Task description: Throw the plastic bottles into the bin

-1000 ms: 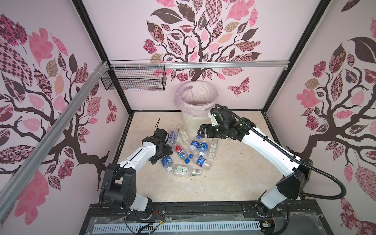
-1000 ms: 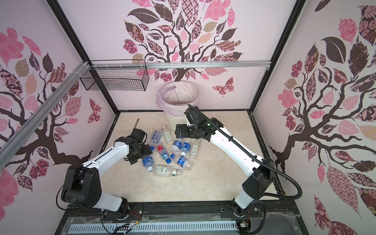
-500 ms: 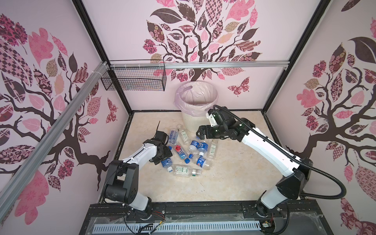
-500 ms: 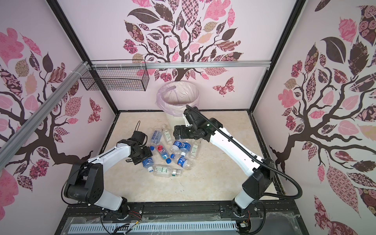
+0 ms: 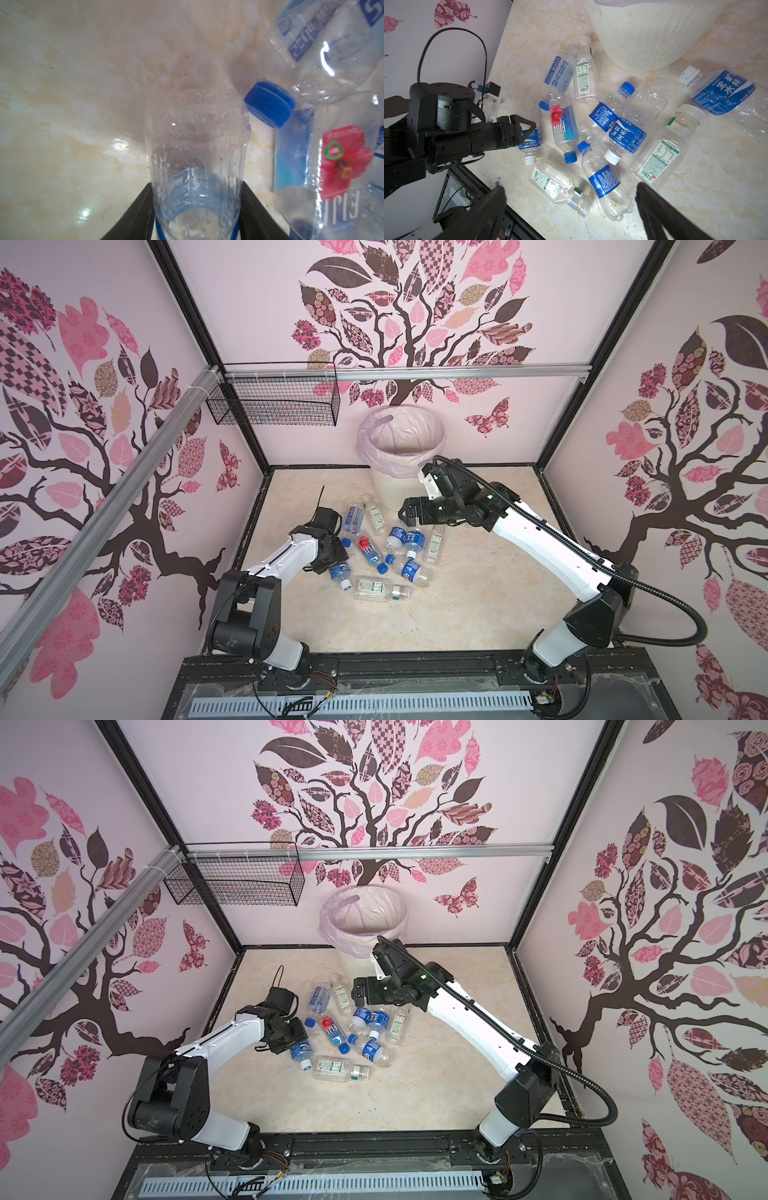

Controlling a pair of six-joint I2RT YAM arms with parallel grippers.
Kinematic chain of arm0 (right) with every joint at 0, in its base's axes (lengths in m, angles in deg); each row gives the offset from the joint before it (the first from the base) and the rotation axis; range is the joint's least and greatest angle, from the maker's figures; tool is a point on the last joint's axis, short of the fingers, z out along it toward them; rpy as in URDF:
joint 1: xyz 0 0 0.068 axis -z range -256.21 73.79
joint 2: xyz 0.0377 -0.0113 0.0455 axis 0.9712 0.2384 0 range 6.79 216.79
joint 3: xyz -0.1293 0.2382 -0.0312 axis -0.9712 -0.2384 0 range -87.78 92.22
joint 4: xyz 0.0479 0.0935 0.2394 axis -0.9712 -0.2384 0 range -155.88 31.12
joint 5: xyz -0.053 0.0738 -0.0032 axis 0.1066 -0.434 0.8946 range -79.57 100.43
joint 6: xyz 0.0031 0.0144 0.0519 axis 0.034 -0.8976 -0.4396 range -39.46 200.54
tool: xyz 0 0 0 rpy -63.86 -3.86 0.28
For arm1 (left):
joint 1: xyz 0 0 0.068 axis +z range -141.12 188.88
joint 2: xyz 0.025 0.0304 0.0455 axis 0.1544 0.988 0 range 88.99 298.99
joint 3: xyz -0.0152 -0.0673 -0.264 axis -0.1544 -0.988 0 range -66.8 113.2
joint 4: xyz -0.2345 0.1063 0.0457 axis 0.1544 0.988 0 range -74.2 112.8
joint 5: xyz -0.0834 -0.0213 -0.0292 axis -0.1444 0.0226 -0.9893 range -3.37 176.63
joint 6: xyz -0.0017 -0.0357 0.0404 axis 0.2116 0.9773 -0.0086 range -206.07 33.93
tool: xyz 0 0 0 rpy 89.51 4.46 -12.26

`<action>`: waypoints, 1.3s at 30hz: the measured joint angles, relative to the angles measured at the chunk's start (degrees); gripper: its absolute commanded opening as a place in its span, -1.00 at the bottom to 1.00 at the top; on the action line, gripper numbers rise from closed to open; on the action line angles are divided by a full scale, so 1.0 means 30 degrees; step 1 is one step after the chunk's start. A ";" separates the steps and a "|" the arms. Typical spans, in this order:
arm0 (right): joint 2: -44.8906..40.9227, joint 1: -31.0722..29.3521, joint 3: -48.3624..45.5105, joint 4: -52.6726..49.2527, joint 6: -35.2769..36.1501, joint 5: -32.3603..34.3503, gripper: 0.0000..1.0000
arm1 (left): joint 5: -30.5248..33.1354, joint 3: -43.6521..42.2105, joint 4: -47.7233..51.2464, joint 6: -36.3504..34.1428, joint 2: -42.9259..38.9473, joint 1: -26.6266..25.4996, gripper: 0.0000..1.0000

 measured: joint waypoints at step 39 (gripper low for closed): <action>-0.0532 0.0007 -0.0488 0.3468 -0.0102 -0.2659 0.99 | -0.4889 1.0513 0.0648 0.5122 -0.1071 -0.2390 0.02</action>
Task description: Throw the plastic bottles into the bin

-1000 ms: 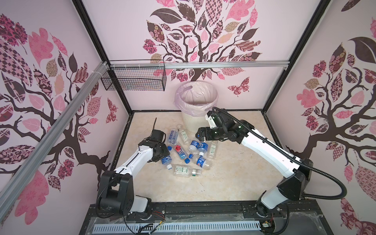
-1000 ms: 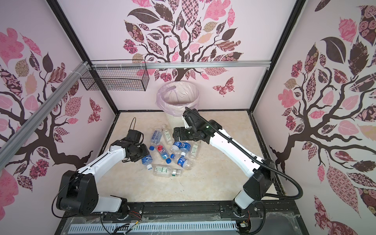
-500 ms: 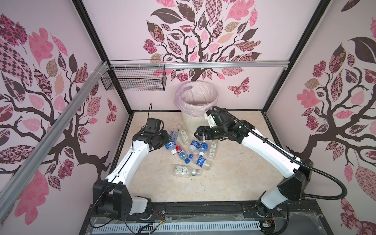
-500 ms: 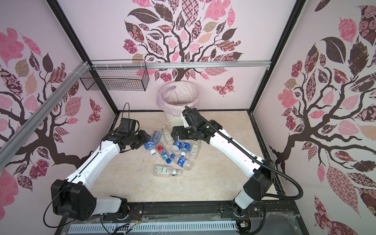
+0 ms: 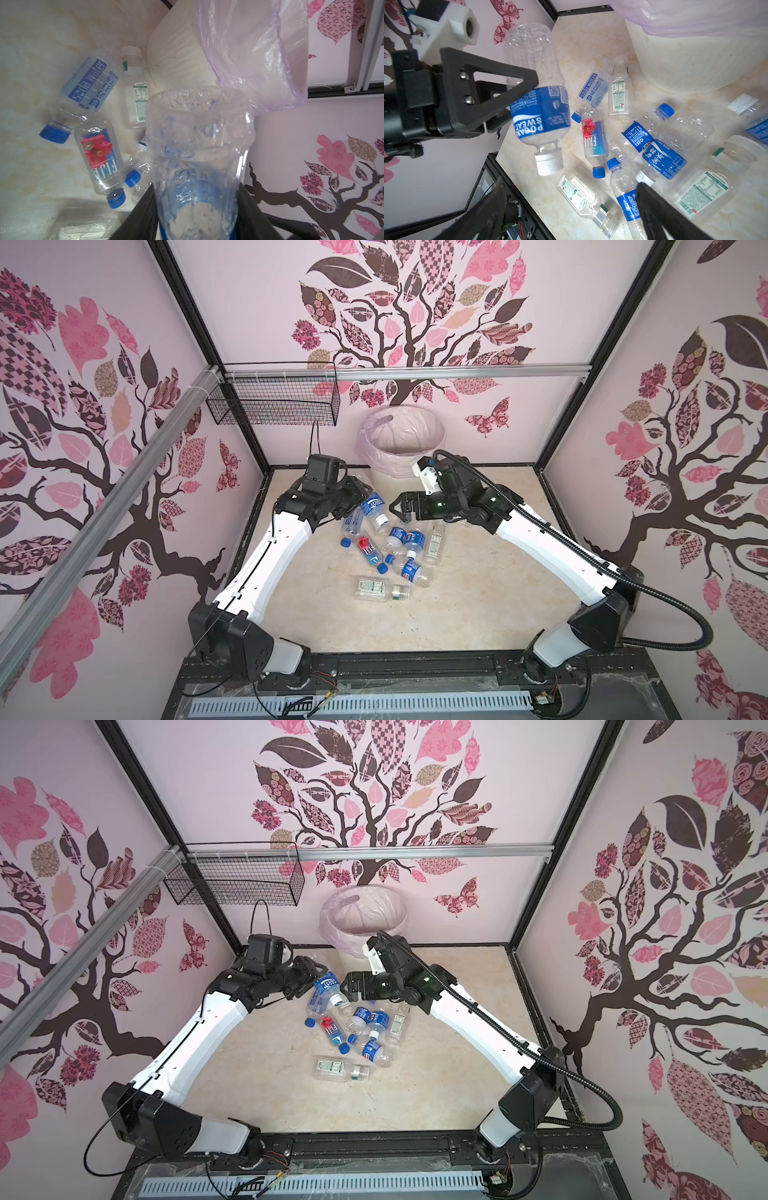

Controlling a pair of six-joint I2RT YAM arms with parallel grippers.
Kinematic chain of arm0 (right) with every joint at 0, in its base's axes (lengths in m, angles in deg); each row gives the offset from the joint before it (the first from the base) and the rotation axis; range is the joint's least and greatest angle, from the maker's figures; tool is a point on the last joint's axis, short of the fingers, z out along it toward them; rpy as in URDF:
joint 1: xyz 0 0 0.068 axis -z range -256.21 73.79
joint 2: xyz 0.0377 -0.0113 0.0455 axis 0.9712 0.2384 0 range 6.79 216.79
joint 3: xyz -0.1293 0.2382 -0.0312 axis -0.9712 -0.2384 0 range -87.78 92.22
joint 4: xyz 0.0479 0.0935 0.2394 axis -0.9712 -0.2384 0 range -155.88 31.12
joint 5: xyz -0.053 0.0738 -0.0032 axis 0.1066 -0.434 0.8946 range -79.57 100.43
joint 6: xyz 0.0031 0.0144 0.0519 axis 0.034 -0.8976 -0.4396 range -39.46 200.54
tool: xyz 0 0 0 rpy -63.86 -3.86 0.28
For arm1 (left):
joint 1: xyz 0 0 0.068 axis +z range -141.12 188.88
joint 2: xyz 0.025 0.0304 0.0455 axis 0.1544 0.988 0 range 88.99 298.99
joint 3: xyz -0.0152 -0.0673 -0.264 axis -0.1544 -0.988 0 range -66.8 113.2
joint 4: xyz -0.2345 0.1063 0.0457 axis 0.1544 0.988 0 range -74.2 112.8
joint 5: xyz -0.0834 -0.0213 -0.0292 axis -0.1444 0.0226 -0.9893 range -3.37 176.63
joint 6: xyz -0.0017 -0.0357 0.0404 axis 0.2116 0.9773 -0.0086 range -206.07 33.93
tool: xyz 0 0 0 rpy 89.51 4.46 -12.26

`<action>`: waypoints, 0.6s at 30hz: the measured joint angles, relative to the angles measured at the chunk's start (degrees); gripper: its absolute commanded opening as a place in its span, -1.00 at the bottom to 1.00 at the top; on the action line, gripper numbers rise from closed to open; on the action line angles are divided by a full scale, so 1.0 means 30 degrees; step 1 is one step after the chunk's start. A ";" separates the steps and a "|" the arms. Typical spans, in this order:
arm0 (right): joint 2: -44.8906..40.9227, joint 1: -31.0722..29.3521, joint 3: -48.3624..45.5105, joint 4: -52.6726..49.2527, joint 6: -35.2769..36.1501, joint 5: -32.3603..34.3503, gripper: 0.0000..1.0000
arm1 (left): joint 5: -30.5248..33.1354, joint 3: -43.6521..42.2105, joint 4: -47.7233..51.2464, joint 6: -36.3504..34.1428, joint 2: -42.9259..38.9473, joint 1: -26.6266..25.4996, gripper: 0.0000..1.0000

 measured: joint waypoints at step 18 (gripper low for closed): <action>0.0080 0.0000 -0.0379 0.2346 -0.0393 -0.1115 0.84 | -0.1705 0.0444 -0.0780 0.2295 0.0423 -0.0525 -0.04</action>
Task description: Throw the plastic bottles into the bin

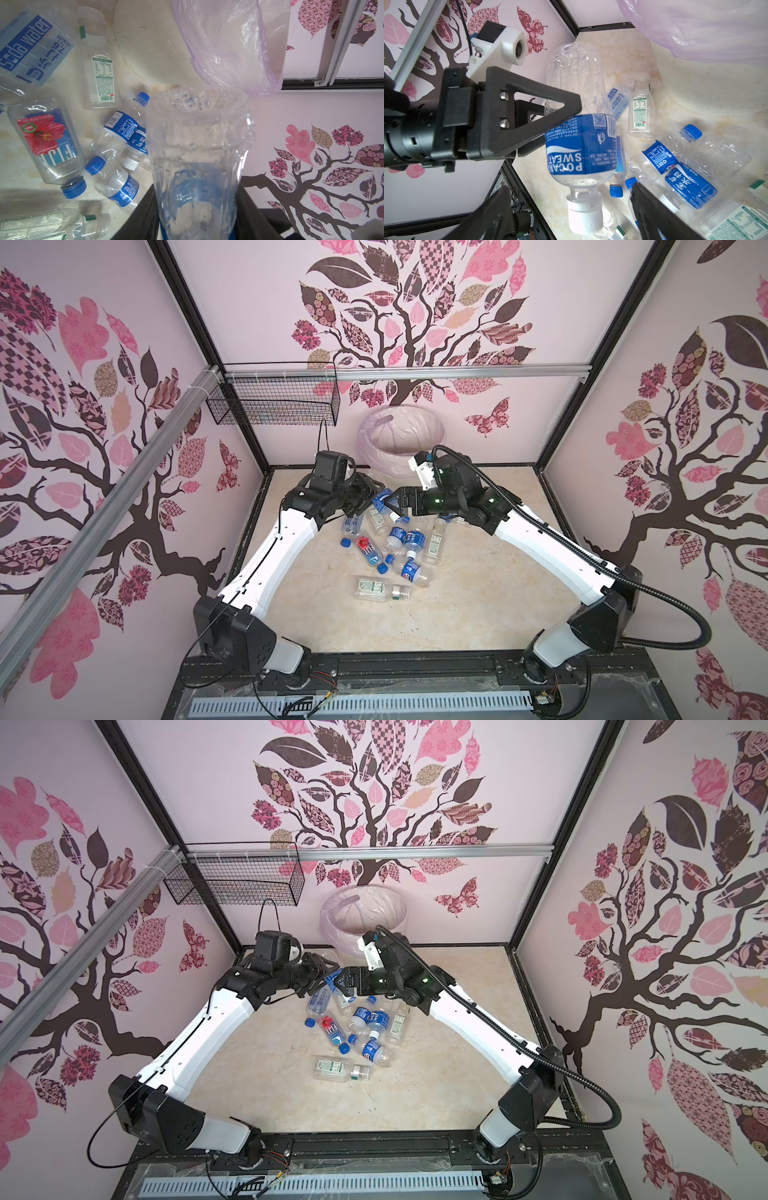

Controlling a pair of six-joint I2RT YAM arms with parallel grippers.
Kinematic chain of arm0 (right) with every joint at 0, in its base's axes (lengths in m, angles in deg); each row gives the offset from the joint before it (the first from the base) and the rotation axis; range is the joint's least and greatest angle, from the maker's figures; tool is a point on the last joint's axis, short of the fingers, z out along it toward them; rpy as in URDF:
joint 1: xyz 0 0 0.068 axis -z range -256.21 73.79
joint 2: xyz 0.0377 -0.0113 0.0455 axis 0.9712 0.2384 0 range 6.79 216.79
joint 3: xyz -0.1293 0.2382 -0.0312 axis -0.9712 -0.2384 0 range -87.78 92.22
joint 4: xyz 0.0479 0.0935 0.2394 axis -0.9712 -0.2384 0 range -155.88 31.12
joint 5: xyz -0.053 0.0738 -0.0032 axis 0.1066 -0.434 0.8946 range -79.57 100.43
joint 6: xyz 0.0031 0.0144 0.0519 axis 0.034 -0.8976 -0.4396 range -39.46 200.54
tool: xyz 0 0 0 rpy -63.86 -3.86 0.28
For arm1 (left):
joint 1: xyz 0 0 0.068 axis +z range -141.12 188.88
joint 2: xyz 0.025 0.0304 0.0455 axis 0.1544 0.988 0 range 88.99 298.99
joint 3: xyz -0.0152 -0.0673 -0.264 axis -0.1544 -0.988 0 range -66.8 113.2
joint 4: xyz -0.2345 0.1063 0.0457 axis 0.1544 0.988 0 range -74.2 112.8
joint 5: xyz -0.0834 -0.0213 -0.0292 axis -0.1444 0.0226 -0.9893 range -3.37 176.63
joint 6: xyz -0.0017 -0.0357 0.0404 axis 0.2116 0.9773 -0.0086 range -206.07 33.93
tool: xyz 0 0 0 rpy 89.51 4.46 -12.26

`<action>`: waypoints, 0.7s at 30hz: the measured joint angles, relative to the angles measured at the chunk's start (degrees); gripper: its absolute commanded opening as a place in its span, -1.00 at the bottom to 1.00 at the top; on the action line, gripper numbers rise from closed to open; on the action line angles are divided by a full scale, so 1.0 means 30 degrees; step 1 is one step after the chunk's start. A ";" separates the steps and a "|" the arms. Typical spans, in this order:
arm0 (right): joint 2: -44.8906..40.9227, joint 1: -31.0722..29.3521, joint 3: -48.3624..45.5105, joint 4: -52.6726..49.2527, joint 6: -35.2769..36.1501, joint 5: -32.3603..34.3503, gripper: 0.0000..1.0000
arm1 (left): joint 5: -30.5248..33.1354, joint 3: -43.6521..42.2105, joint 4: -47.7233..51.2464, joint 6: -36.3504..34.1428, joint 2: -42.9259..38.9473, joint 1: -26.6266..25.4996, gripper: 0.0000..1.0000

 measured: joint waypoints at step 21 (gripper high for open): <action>0.1596 0.0000 0.0000 0.1129 0.0313 -0.0262 0.37 | -0.0648 0.0000 -0.0153 0.1115 -0.0007 -0.0146 -0.02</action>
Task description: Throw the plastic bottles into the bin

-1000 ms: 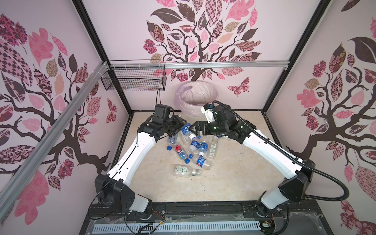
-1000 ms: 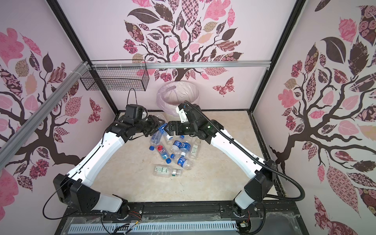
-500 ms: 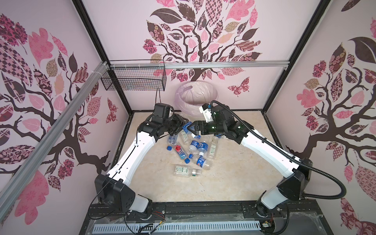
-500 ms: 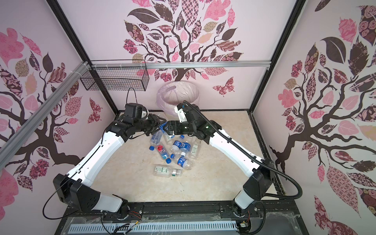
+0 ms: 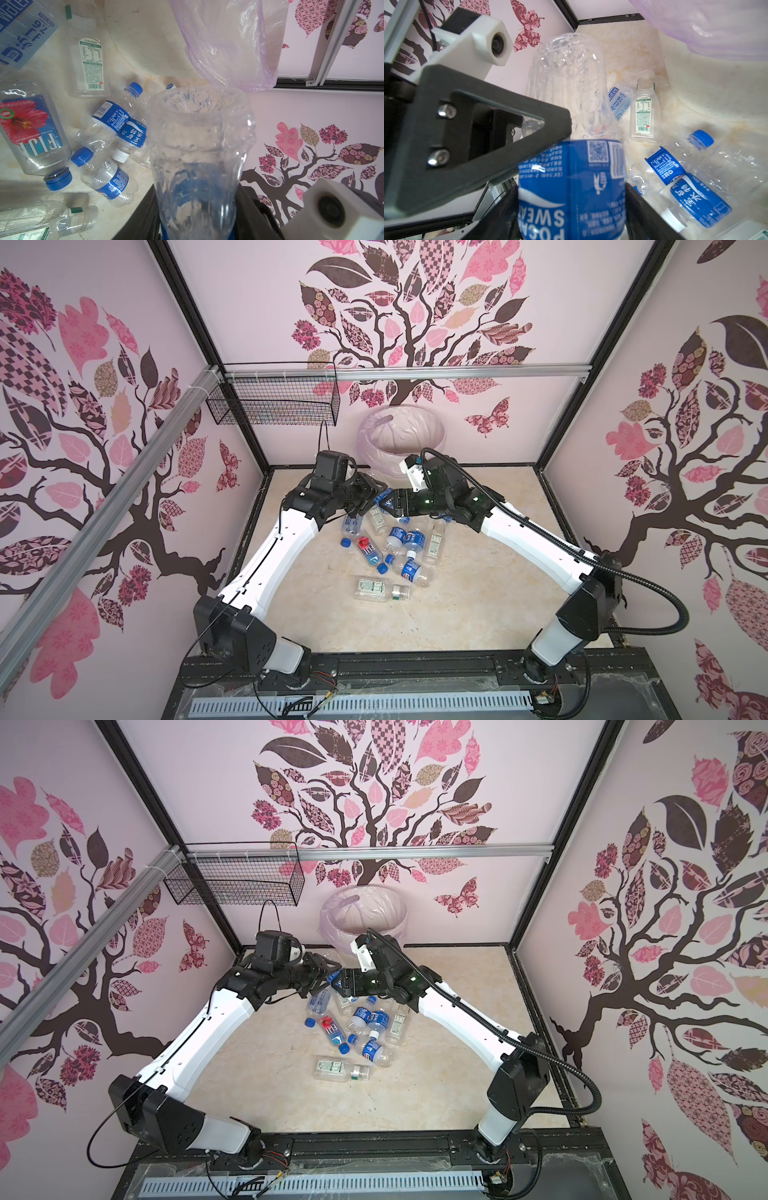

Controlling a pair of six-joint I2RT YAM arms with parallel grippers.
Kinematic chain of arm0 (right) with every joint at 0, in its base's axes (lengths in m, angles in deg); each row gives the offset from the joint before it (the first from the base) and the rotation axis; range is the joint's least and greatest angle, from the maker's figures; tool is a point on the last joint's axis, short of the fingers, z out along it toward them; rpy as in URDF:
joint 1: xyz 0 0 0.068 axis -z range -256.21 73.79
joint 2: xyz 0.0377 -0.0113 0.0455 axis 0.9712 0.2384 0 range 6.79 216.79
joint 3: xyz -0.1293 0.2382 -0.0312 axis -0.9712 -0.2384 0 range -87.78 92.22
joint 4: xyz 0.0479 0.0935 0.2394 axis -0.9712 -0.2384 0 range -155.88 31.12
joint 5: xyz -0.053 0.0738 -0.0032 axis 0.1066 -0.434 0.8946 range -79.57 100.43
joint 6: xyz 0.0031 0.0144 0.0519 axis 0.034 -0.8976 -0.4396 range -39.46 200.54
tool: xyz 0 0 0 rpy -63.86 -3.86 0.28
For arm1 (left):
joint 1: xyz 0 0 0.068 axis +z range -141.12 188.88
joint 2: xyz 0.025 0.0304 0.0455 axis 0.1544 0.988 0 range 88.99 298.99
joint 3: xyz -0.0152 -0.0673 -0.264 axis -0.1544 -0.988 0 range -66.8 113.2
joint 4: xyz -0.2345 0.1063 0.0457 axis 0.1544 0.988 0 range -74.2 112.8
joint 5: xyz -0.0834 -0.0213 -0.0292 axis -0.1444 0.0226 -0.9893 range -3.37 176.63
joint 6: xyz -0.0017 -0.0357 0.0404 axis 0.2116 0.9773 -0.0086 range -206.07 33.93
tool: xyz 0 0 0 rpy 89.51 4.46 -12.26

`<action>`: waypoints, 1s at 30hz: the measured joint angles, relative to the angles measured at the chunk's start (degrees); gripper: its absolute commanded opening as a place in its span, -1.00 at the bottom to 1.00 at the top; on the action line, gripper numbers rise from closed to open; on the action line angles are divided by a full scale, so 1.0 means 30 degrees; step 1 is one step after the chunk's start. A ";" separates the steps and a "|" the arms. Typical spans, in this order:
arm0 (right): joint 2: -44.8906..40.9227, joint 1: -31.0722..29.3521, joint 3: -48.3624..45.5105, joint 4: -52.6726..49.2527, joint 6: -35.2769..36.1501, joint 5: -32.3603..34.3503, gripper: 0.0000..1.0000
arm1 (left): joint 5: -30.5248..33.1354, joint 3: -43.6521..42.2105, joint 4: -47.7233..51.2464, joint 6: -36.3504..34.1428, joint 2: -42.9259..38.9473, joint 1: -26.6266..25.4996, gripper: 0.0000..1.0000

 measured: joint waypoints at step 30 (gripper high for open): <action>0.0335 0.0590 0.3133 -0.1464 0.0386 0.1698 0.01 | -0.0809 0.6666 0.2878 -0.1246 0.0998 0.2958 0.94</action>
